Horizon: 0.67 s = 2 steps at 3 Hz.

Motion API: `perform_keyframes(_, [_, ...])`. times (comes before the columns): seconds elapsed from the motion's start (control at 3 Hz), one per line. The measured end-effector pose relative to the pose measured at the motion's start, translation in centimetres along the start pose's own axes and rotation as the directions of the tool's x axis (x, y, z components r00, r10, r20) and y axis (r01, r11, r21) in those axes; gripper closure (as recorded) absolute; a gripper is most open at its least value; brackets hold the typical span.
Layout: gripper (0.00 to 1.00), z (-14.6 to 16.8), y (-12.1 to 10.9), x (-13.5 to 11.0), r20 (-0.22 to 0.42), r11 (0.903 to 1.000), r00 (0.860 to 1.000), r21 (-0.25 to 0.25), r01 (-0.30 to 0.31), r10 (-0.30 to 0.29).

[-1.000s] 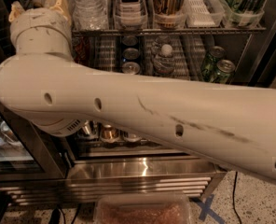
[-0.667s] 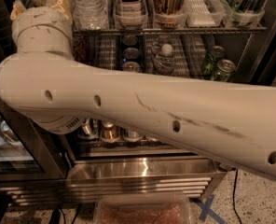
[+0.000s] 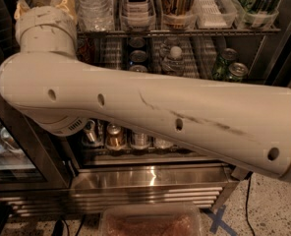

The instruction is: Pick 7up can from top shelf of fridge

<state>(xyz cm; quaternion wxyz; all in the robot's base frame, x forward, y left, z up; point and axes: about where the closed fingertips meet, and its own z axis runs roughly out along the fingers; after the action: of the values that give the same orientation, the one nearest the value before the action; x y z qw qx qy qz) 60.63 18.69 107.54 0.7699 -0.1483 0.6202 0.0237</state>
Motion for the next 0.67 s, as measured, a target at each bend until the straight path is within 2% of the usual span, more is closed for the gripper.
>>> perform_keyframes(0.33, [0.32, 2.04, -0.78, 0.36, 0.003, 0.9997, 1.000, 0.025, -0.005, 0.005])
perform_keyframes(0.67, [0.32, 2.67, -0.71, 0.32, 0.004, 0.9997, 1.000, 0.024, -0.008, 0.007])
